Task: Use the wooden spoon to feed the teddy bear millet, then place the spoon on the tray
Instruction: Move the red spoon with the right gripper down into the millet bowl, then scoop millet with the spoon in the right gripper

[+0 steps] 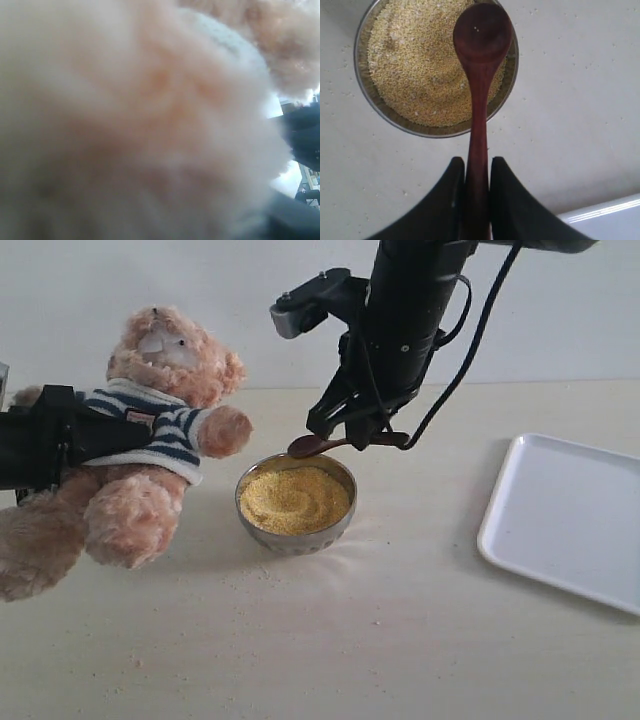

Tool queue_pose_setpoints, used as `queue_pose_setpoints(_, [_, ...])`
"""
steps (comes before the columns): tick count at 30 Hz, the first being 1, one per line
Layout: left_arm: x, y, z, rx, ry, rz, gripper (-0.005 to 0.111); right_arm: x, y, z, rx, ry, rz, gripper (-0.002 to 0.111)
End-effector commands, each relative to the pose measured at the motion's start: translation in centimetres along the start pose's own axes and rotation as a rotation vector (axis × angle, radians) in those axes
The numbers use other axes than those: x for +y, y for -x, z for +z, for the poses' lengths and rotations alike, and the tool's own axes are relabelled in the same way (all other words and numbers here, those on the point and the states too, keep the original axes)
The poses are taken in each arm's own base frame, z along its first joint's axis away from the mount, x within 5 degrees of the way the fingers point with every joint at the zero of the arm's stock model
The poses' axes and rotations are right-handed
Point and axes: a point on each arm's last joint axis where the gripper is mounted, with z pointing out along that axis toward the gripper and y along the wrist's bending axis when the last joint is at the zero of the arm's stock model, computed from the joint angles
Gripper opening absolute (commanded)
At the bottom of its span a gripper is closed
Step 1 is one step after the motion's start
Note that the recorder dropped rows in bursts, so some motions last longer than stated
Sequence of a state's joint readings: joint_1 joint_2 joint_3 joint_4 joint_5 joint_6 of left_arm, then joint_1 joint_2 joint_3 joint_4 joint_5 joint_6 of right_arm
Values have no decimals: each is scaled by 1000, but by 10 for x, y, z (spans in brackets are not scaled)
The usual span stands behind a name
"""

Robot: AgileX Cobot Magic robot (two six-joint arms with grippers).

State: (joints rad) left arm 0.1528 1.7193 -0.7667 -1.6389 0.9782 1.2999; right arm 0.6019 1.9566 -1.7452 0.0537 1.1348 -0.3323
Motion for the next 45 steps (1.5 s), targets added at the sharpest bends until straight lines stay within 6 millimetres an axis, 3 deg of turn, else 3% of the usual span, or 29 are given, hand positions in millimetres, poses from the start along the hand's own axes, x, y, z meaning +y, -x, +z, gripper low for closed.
queue_pose_setpoints(1, [0, 3, -1, -23, -9, -19, 5, 3, -6, 15, 11, -3, -50, 0])
queue_pose_setpoints(10, [-1, 3, -1, -22, -13, -19, 5, 24, -3, 25, 14, -87, -172, 0])
queue_pose_setpoints(16, [-1, 2, -1, -21, -15, -19, 5, 14, -4, 23, 53, -228, -191, 0])
queue_pose_setpoints(34, [-2, 3, -1, -23, -21, -21, 5, 22, -5, 54, 106, -151, -198, 0])
queue_pose_setpoints(45, [-2, 3, -1, -26, -21, -23, 5, 27, -2, 56, 68, -104, -172, 0])
